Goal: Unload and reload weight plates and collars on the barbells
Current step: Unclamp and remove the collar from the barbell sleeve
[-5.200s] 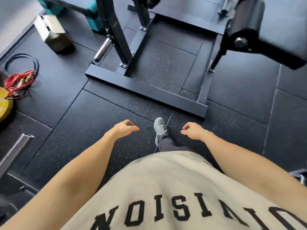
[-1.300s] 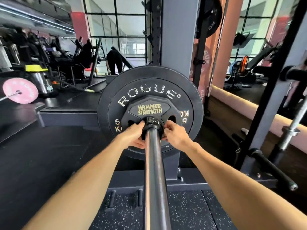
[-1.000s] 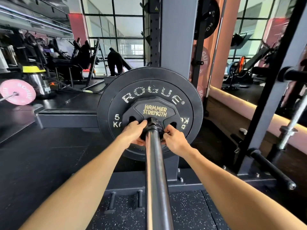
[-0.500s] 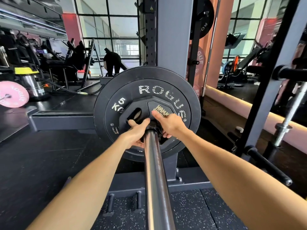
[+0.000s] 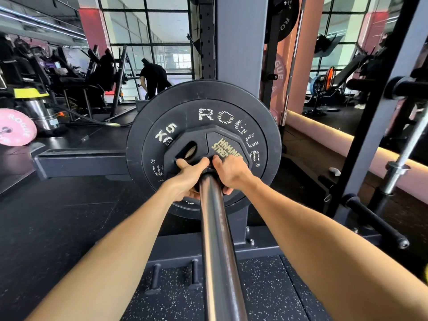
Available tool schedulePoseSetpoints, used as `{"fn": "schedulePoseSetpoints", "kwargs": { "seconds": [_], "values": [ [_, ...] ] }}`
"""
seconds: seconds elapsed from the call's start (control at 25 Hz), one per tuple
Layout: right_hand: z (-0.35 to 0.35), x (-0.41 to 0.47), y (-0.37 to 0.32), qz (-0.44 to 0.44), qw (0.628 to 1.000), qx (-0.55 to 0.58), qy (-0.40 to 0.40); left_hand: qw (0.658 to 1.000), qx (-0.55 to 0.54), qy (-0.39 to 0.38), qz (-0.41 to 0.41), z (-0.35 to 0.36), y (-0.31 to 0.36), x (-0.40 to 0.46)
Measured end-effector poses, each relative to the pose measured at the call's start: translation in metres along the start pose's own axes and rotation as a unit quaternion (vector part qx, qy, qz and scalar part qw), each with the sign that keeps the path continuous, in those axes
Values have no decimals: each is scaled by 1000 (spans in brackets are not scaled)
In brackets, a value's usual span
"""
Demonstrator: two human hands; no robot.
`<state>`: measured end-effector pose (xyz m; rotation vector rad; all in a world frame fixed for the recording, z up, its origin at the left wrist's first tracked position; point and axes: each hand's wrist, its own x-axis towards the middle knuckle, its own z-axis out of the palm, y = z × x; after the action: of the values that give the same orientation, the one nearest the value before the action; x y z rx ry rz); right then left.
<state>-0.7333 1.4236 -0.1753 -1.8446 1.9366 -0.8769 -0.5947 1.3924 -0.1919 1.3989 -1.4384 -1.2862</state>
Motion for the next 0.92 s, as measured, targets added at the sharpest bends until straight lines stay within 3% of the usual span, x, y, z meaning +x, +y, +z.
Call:
{"fn": "schedulePoseSetpoints", "kwargs": {
  "seconds": [0.24, 0.44, 0.56, 0.64, 0.8, 0.92],
  "values": [
    [4, -5, 8, -22, 997, 65, 30, 998, -8, -54, -7, -2, -2, 4],
    [2, -9, 5, 2, 990, 140, -9, 998, 7, -61, -3, -1, 0, 4],
    [5, -14, 17, 96, 952, 289, 24, 997, -32, -61, -22, -3, -5, 4],
    [2, -18, 28, 125, 928, 352, -7, 992, -93, -62, -54, -3, -16, 0],
    [-19, -10, 17, 138, 952, 265, -67, 989, -126, -43, -59, -3, -17, -1],
    [-27, -33, 4, 164, 950, 245, -105, 993, -86, -47, -58, -3, -11, -20]
  ]
}}
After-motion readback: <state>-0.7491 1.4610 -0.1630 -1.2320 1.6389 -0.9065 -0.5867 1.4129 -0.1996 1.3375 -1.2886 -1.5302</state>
